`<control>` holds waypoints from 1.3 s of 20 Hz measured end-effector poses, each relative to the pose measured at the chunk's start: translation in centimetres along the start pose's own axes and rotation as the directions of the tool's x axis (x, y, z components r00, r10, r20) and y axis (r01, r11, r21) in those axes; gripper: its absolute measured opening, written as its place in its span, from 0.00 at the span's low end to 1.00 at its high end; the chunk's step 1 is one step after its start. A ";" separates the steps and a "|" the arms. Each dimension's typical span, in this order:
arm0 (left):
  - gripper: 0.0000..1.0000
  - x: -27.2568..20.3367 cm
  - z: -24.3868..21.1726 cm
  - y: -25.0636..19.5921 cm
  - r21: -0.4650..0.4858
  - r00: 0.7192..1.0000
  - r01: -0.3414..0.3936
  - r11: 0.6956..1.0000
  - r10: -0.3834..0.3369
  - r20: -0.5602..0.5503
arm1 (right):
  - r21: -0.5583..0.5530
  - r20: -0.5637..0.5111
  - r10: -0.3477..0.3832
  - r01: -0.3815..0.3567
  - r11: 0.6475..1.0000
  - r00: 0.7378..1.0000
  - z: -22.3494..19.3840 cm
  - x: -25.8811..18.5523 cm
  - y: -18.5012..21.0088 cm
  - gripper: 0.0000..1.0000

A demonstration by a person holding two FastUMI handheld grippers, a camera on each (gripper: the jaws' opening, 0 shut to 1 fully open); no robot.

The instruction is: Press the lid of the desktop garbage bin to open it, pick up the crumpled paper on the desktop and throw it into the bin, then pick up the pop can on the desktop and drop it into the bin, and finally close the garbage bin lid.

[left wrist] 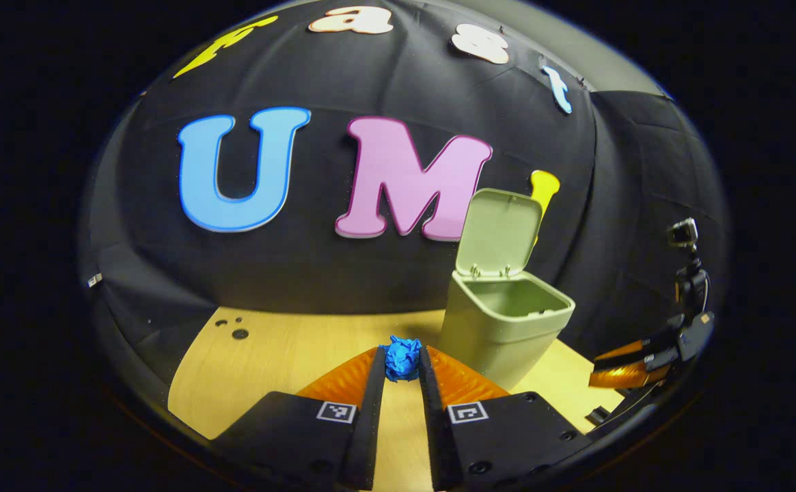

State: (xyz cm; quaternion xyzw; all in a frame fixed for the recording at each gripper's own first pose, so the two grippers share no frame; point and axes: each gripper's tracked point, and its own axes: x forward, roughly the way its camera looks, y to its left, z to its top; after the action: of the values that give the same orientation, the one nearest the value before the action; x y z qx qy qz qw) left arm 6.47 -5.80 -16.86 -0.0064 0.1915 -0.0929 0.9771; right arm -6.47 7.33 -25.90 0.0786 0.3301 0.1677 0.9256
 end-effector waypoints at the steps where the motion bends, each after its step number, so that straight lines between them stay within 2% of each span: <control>1: 0.34 0.6 1.2 -0.6 0.003 1.000 0.017 1.000 -0.017 0.022 | 0.004 -0.005 0.002 -0.002 1.000 1.000 -0.2 0.0 0.1 0.48; 7: 0.34 5.1 4.8 -6.0 0.046 0.985 0.149 0.988 -0.153 0.082 | 0.010 -0.031 -0.003 0.003 1.000 1.000 -1.9 -0.4 0.4 0.49; 8: 0.30 6.1 4.8 -7.1 0.053 0.981 0.175 0.983 -0.179 0.080 | 0.012 -0.033 -0.007 0.007 1.000 0.999 -2.0 -0.5 0.3 0.49; 9: 0.34 7.2 5.1 -8.3 0.058 0.976 0.201 0.978 -0.205 0.077 | 0.017 -0.034 -0.011 0.012 1.000 0.999 -2.0 -0.6 0.2 0.49; 13: 0.34 11.1 4.5 -11.6 0.080 0.962 0.268 0.960 -0.272 0.035 | 0.039 -0.027 -0.028 0.029 0.999 0.999 -2.1 -0.9 -0.2 0.48; 14: 0.35 12.0 4.1 -12.3 0.092 0.959 0.279 0.956 -0.282 0.023 | 0.040 -0.025 -0.032 0.033 0.999 0.999 -2.2 -1.2 -0.3 0.49; 15: 0.31 12.8 3.8 -12.9 0.108 0.956 0.290 0.951 -0.293 0.009 | 0.038 -0.024 -0.039 0.040 0.998 0.999 -2.3 -1.4 -0.5 0.49; 17: 0.34 14.1 3.2 -13.8 0.131 0.952 0.304 0.944 -0.305 -0.014 | 0.035 -0.028 -0.055 0.056 0.998 0.998 -2.5 -1.4 -1.1 0.49; 22: 0.34 16.9 1.5 -15.4 0.152 0.945 0.327 0.933 -0.321 -0.064 | 0.080 -0.029 -0.080 0.082 0.993 0.996 -3.0 -1.7 -2.5 0.49; 24: 0.43 17.3 1.3 -15.7 0.168 0.944 0.329 0.929 -0.323 -0.063 | 0.087 -0.030 -0.091 0.093 0.992 0.995 -3.1 -1.7 -3.0 0.49; 26: 0.47 17.3 1.1 -15.7 0.175 0.944 0.331 0.927 -0.326 -0.058 | 0.099 -0.033 -0.097 0.100 0.990 0.995 -3.3 -1.6 -3.3 0.49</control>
State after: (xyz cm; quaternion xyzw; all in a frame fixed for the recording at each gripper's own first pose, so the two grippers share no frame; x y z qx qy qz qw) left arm 19.84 -24.41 -21.53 0.0525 0.1921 -0.2721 0.9414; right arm -8.95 3.77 -28.36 0.1062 0.3545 0.1063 0.9229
